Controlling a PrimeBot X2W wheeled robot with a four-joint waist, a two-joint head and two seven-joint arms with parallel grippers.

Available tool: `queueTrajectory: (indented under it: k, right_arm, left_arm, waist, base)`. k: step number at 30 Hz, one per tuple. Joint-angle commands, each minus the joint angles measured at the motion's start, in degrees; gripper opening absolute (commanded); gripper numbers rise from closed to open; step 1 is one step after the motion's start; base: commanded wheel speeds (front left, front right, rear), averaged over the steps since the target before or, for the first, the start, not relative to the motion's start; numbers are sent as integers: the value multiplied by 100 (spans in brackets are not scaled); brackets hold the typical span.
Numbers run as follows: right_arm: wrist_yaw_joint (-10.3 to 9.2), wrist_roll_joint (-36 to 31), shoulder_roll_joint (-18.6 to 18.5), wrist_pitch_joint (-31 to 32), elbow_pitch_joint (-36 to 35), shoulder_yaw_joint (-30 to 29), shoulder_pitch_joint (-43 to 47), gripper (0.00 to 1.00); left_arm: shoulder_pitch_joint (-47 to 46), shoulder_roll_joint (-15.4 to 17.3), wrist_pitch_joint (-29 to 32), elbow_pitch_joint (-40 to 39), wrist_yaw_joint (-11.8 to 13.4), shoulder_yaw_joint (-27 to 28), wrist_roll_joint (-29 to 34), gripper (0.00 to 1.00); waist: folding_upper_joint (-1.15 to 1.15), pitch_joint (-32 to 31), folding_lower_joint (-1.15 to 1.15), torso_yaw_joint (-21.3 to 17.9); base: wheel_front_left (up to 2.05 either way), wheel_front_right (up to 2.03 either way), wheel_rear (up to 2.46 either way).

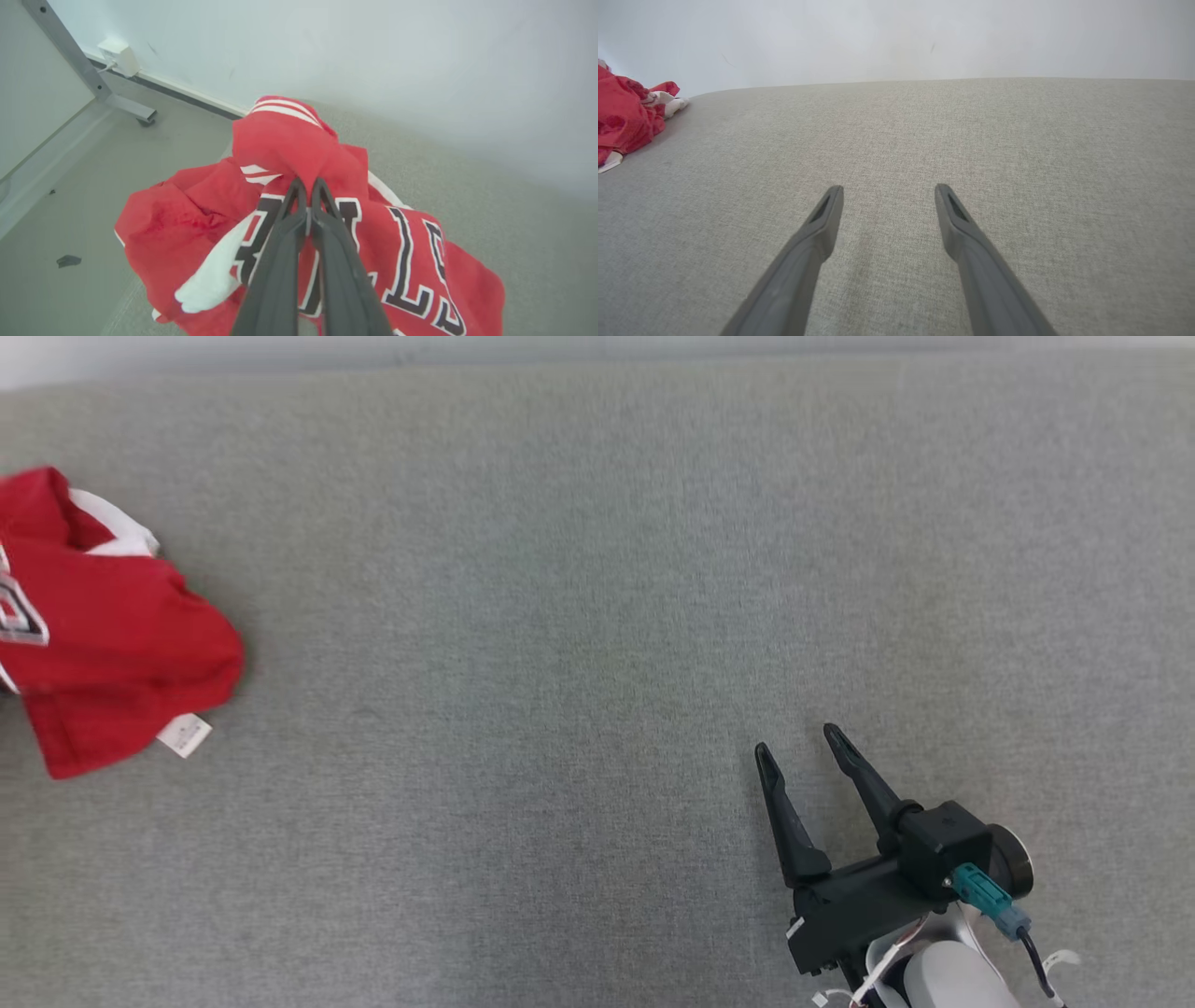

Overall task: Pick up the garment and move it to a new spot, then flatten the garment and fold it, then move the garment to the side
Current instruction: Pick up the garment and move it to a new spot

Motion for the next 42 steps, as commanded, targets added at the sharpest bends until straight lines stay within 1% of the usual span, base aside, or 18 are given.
queueTrajectory:
  k: [1, 5, 8, 11, 12, 13, 15, 19, 21, 25, 31, 35, 37, 38, 42]
  right_arm:
    - [-14, 76, -8, -60, 70, -21, 88, 100]
    - [-13, 191, -8, -122, 215, -71, 195, 100]
    - [-14, 246, -8, -169, 335, -144, 331, 100]
    - [-14, 310, -7, -202, 426, -144, 445, 100]
    - [-14, 310, -7, -202, 426, -144, 445, 100]
    - [-14, 328, -7, -210, 444, -148, 491, 100]
    - [-14, 375, -8, -217, 502, -141, 566, 100]
    - [-13, 475, -8, -240, 579, -80, 667, 100]
    - [-14, 491, -8, -240, 587, -27, 704, 100]
    - [-14, 528, -10, -217, 574, 18, 721, 100]
    - [-14, 491, -11, -181, 500, 49, 647, 100]
    - [-13, 481, -7, -166, 472, 14, 668, 100]
    - [-14, 462, -8, -156, 460, -18, 703, 100]
    - [-13, 446, -9, -127, 452, -61, 743, 100]
    - [-13, 396, -7, -79, 406, -121, 790, 100]
  left_arm:
    - [-299, 72, -87, -29, -113, -104, 13, 0]
    - [-782, 2, -186, -188, -288, -405, 5, 0]
    - [-1068, -257, -247, -362, -343, -633, -104, 0]
    - [-1199, -543, -144, -613, -377, -896, -185, 0]
    - [-1199, -543, -144, -613, -377, -896, -185, 0]
    - [-1237, -673, -79, -705, -381, -978, -236, 0]
    - [-1276, -985, 17, -931, -276, -1119, -283, 0]
    - [-1297, -1295, 151, -1279, -212, -1358, -299, 0]
    - [-1345, -1497, 177, -1418, -187, -1413, -415, 0]
    - [-1356, -1778, 90, -1568, -164, -1503, -539, 0]
    - [-999, -2106, -188, -1548, -246, -1728, -580, 0]
    - [-443, -2219, -469, -1435, -301, -2008, -395, 0]
    - [-77, -2352, -655, -1340, -329, -2142, -356, 0]
    - [303, -2502, -844, -1156, -333, -2268, -343, 0]
    - [861, -2731, -1208, -635, -301, -2626, -62, 0]
  waist:
    - [0, -380, 0, 84]
    - [0, -775, 0, 38]
    - [0, -1076, 0, -32]
    - [0, -1352, 0, -192]
    - [0, -1352, 0, -192]
    - [0, -1431, 0, -255]
    - [0, -1592, 0, -409]
    - [0, -1808, 0, -773]
    - [0, -1850, 0, -968]
    - [0, -1858, 0, -1341]
    - [0, -1791, 0, -1884]
    - [0, -1750, 0, -2170]
    - [0, -1738, 0, -2273]
    - [0, -1723, 0, -2338]
    - [0, -1688, 0, -2373]
  base:
    - [0, 0, 0]
    - [0, 0, 0]
    - [0, 0, 0]
    - [0, 0, 0]
    - [0, 0, 0]
    - [0, 0, 0]
    - [0, 0, 0]
    - [0, 0, 0]
    - [0, 0, 0]
    - [0, 0, 0]
    - [0, 0, 0]
    - [0, 0, 0]
    - [0, 0, 0]
    - [0, 0, 0]
    - [0, 0, 0]
